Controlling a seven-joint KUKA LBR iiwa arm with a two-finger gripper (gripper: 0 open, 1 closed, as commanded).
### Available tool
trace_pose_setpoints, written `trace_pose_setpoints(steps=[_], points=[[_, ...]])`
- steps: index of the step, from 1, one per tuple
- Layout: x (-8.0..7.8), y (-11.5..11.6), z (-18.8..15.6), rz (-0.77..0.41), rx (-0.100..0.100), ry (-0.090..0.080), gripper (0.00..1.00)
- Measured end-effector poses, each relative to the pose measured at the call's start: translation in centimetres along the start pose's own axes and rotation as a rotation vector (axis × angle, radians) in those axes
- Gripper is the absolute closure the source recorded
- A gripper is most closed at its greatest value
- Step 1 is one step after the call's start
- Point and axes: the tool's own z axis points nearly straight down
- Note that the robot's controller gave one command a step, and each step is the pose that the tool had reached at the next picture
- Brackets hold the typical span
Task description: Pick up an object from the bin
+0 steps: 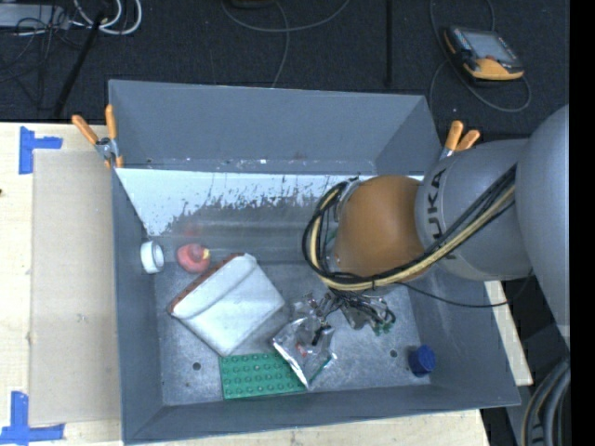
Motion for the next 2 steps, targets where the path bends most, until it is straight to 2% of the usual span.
trace_pose_setpoints(steps=[1,2], points=[[-4.3,-5.4,-10.6,0.023,0.005,-0.012,1.0],[-5.4,-6.2,-21.6,0.007,0.004,-0.011,1.0]])
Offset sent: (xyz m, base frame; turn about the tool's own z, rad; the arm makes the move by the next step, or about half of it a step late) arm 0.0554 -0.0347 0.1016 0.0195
